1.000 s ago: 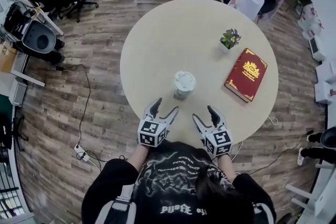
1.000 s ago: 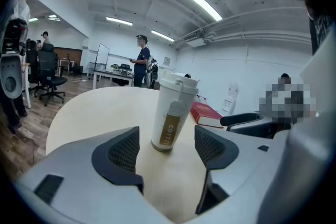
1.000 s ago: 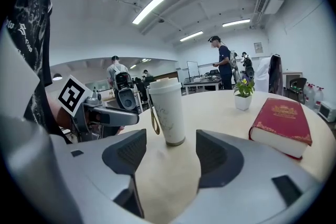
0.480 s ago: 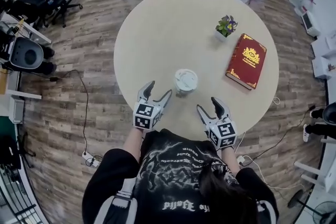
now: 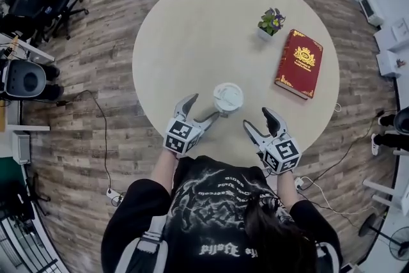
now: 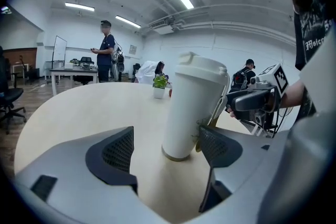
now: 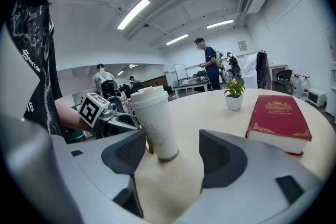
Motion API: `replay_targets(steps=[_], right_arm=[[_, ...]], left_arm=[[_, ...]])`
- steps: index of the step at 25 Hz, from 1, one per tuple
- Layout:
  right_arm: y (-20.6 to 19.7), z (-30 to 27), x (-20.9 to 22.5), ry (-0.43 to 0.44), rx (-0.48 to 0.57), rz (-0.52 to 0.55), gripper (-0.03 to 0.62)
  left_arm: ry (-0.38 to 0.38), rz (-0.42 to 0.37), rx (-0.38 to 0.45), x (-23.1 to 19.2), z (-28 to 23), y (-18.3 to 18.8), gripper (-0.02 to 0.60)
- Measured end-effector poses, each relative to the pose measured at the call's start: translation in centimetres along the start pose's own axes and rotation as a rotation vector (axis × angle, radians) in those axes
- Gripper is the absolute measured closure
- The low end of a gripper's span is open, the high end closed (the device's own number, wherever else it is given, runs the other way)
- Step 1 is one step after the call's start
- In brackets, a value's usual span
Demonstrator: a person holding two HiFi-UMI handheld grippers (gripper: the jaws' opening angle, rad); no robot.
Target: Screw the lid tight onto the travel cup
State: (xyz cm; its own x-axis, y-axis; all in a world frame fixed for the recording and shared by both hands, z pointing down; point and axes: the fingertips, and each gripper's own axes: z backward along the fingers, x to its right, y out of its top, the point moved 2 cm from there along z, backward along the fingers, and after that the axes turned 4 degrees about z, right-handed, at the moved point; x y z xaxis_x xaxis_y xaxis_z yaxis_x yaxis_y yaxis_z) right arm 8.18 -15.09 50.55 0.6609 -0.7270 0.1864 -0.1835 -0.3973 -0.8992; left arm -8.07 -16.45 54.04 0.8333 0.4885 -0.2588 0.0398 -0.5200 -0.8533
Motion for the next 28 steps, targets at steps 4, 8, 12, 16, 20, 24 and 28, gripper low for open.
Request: replay_targets(steps=[4, 8, 12, 16, 20, 24, 28], right_arm=[[1.9, -0.7, 0.0, 0.033, 0.02, 0.053, 0.283], [4.5, -1.9, -0.6, 0.121, 0.012, 0.187, 0.27], [6.7, -2.7, -1.2, 0.228, -0.032, 0.327, 0.256], [8.0, -2.8, -1.4, 0.355, -0.067, 0.403, 0.2], [8.3, -3.1, -1.0, 0.448, -0.121, 0.48, 0.198], [8.7, -3.2, -1.5, 0.607, -0.199, 0.591, 0.2], [10.2, -3.9, -1.5, 0.716, -0.279, 0.798, 0.2]], left_arm=[[-0.048, 0.011, -0.002, 0.9, -0.1, 0.0, 0.18], [-0.085, -0.016, 0.002, 1.8, -1.3, 0.3, 0.179], [-0.12, -0.038, 0.004, 2.6, -2.4, 0.1, 0.169], [-0.159, -0.049, 0.005, 3.3, -3.7, 0.2, 0.169], [-0.207, -0.062, 0.001, 3.8, -5.0, 0.3, 0.164], [-0.258, -0.101, -0.041, 4.3, -6.0, -0.1, 0.165], [-0.298, -0.124, -0.066, 4.3, -6.6, 0.1, 0.166]])
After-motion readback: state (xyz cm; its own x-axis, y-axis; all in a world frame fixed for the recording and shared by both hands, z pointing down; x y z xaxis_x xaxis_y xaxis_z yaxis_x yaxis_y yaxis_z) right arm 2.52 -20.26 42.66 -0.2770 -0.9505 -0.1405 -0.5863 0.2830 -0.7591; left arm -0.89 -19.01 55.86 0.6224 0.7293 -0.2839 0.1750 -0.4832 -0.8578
